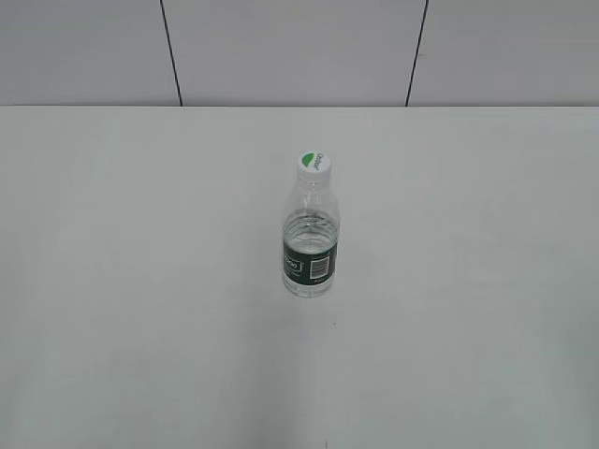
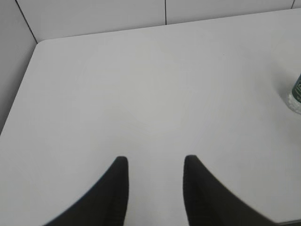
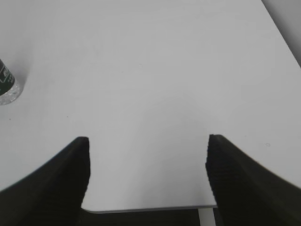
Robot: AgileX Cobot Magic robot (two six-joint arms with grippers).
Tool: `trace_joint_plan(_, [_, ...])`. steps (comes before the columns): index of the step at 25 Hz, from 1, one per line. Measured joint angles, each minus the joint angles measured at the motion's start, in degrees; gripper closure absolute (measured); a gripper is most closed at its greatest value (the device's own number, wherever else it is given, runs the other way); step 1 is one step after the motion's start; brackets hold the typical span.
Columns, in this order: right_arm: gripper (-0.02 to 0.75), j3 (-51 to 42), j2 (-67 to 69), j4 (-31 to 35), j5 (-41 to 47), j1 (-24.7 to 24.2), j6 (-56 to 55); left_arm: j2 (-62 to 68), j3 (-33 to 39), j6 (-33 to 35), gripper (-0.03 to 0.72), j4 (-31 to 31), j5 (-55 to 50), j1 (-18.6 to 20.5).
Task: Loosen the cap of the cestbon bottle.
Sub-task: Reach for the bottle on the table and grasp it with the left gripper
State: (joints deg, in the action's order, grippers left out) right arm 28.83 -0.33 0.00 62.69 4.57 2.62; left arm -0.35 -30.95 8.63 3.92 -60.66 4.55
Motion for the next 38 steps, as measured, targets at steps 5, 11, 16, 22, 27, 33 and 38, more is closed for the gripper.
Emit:
trace_joint_plan(5, [0.148,0.0,0.0,0.0,0.0,0.0,0.0,0.0,0.0,0.0,0.451,0.0,0.0,0.0])
trace_joint_plan(11, [0.148,0.0,0.0,0.6,0.0,0.0,0.0,0.0,0.0,0.0,0.449,0.0,0.0,0.0])
trace_joint_plan(16, [0.148,0.0,0.0,0.0,0.0,0.0,0.0,0.0,0.0,0.0,0.447,0.0,0.0,0.0])
trace_joint_plan(22, [0.148,0.0,0.0,0.0,0.0,0.0,0.0,0.0,0.0,0.0,0.447,0.0,0.0,0.0])
trace_joint_plan(27, [0.148,0.0,0.0,0.0,0.0,0.0,0.0,0.0,0.0,0.0,0.447,0.0,0.0,0.0])
trace_joint_plan(33, [0.148,0.0,0.0,0.0,0.0,0.0,0.0,0.0,0.0,0.0,0.383,0.0,0.0,0.0])
trace_joint_plan(38, [0.148,0.0,0.0,0.5,0.0,0.0,0.0,0.0,0.0,0.0,0.187,0.0,0.0,0.0])
